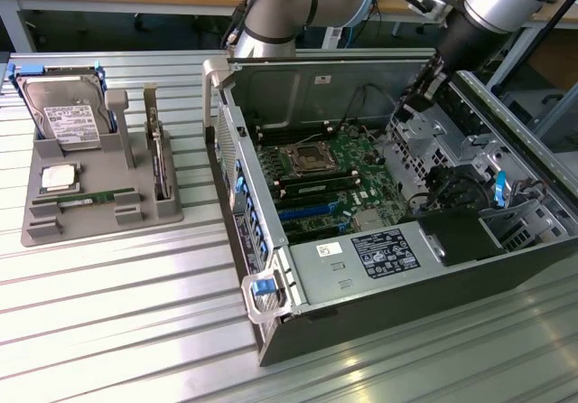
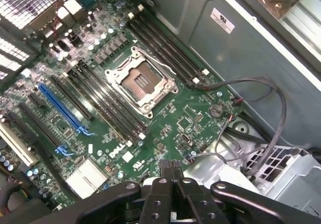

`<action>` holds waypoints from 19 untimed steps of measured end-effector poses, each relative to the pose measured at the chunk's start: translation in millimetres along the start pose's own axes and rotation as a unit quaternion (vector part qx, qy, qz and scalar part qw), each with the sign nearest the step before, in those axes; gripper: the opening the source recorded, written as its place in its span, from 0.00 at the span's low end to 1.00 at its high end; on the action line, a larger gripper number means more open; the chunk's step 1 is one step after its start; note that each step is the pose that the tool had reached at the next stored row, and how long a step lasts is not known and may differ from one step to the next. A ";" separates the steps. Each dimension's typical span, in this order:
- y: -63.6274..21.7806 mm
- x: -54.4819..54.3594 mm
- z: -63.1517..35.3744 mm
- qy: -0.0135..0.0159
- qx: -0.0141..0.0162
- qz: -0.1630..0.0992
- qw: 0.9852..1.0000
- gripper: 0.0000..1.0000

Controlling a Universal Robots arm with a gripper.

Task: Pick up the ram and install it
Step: 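Press down the ram until it locks into place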

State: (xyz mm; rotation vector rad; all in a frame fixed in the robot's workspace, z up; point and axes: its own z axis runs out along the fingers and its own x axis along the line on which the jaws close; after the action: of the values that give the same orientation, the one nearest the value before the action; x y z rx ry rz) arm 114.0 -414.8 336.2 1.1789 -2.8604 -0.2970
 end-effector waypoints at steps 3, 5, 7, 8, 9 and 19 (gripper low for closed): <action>0.0 0.0 0.1 -0.004 0.001 0.021 1.000 0.11; 0.0 0.0 0.2 -0.005 0.001 0.028 1.000 0.11; -0.1 0.0 0.3 -0.009 0.002 0.048 0.999 0.11; -0.1 0.0 0.3 -0.011 0.002 0.057 0.998 0.11; -0.1 0.0 0.4 -0.013 0.003 0.069 0.997 0.11; -0.3 0.1 1.7 -0.038 0.014 0.216 0.976 0.11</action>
State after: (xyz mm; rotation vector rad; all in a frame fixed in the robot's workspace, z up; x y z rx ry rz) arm 114.0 -414.8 334.5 0.5295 -3.0898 -0.2869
